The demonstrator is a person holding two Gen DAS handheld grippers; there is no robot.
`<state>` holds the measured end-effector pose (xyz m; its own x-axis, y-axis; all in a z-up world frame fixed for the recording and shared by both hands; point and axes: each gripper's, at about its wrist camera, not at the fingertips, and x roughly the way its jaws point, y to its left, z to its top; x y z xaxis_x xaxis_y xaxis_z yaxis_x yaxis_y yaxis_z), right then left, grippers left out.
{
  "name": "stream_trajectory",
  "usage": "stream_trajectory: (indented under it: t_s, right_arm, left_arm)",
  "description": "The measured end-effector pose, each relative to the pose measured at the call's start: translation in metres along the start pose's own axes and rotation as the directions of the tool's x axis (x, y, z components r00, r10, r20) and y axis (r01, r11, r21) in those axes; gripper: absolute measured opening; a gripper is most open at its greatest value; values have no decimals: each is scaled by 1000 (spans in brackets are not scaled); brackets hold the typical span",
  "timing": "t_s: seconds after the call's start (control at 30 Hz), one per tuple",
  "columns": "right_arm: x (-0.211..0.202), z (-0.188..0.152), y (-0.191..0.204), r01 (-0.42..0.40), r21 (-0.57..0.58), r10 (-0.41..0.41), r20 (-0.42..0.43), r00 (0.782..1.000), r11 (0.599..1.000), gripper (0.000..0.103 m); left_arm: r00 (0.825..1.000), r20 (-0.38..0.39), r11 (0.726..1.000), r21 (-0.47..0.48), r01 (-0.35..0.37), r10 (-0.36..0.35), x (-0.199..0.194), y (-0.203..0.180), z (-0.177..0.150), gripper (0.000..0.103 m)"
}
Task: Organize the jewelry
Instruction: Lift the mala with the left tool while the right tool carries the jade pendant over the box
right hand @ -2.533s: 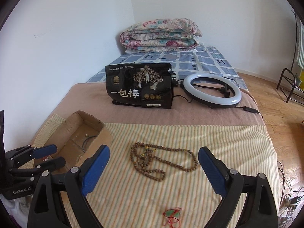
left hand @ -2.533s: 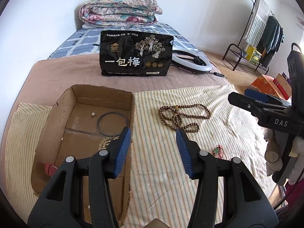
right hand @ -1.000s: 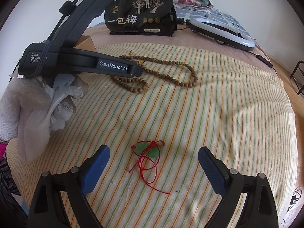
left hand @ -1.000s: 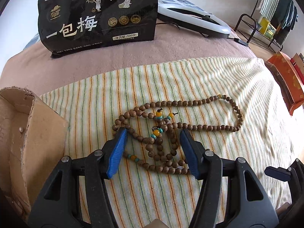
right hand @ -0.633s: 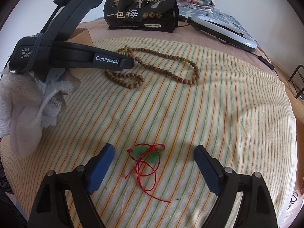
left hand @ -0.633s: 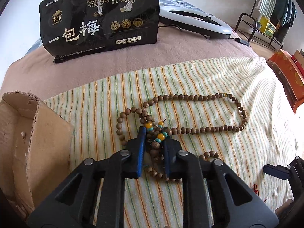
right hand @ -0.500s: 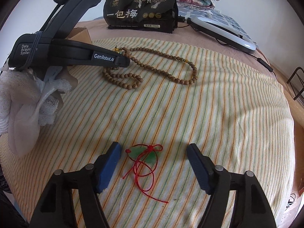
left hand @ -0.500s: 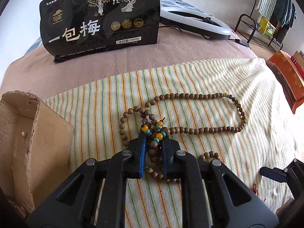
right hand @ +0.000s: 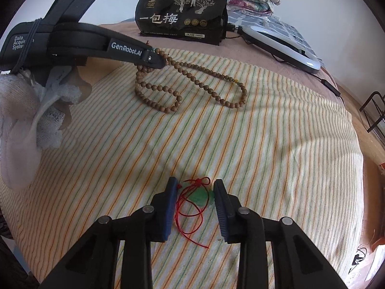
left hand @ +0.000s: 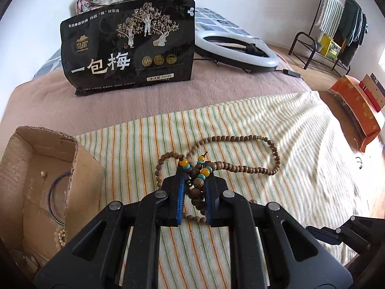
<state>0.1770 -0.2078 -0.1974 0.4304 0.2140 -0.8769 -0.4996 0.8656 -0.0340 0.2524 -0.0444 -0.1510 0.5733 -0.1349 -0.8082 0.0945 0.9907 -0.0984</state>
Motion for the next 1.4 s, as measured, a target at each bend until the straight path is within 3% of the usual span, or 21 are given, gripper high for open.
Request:
stream_trajectory:
  t_s: [0.37, 0.8, 1.23, 1.4]
  right_arm:
    - [-40, 0, 4, 41, 2, -41, 65, 997, 999, 30]
    - [-98, 15, 22, 45, 15, -47, 190, 981, 999, 30]
    - [-129, 49, 71, -21, -23, 26, 284, 958, 1000, 30]
    - [-134, 68, 100, -66, -42, 76, 312, 947, 997, 30]
  left_arm:
    - [988, 132, 997, -11, 76, -74, -74, -3, 17, 12]
    - [952, 284, 993, -14, 119, -110, -175, 18, 27, 12]
    - [925, 378, 996, -80, 49, -15, -224, 85, 26, 12]
    - [926, 378, 991, -133, 23, 29, -227, 120, 23, 12]
